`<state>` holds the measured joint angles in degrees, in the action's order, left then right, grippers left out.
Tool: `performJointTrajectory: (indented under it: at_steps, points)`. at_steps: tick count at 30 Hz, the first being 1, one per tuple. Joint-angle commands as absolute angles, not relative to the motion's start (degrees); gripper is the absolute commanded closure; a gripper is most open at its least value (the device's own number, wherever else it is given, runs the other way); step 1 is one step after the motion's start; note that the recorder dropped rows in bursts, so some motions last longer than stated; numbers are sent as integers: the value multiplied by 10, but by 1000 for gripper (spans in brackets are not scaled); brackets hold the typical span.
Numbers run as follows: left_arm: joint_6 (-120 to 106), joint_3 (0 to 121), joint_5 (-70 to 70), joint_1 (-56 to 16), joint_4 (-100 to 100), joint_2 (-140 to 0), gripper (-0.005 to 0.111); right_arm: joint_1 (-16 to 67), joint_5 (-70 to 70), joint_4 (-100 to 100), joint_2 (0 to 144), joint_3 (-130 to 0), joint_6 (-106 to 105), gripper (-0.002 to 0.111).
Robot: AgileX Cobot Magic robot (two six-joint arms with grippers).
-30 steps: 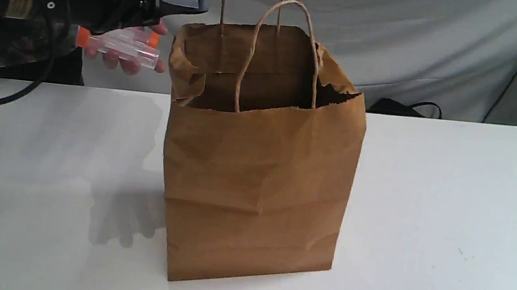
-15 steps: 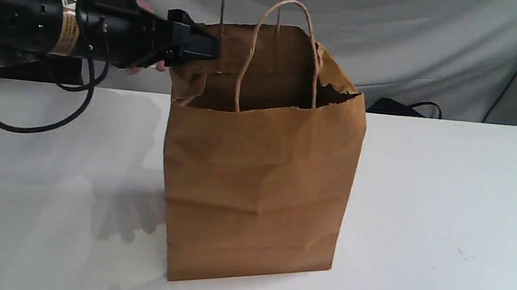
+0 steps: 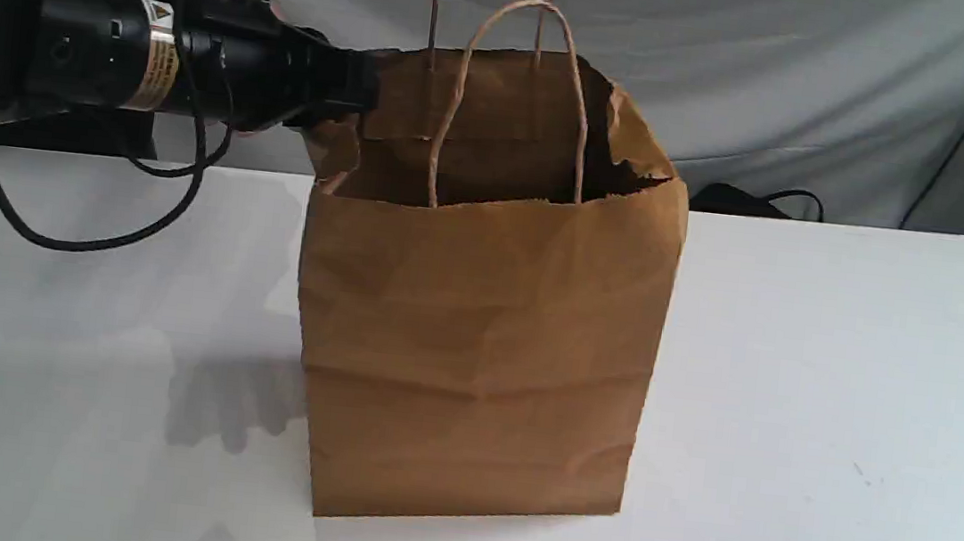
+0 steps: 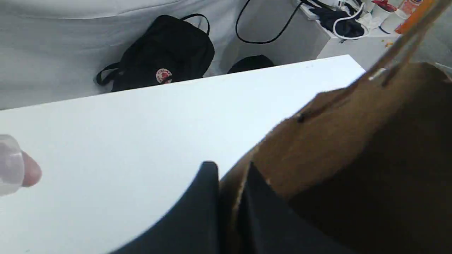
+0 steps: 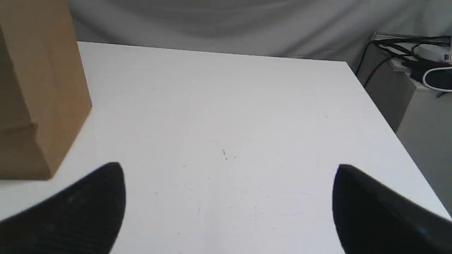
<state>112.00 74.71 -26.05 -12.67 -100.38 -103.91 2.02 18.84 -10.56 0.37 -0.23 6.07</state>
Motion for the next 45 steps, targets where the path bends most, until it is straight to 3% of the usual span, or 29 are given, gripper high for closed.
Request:
performJointTrajectory:
  at_steps: [1, 20, 35, 45]
  points:
    - [1124, 750, -257, -129, -999, -1037, 105, 23, 187, -111, 0, 0, 62, 30]
    - [1122, 750, -283, -129, -999, -1037, 105, 23, 179, -226, 0, 0, 32, 30]
    - [1122, 750, -287, -129, -999, -1037, 105, 23, -169, 89, 0, 0, 97, 30]
    - [1122, 750, -302, -129, -999, -1037, 105, 23, -300, -17, 0, -25, 214, 30]
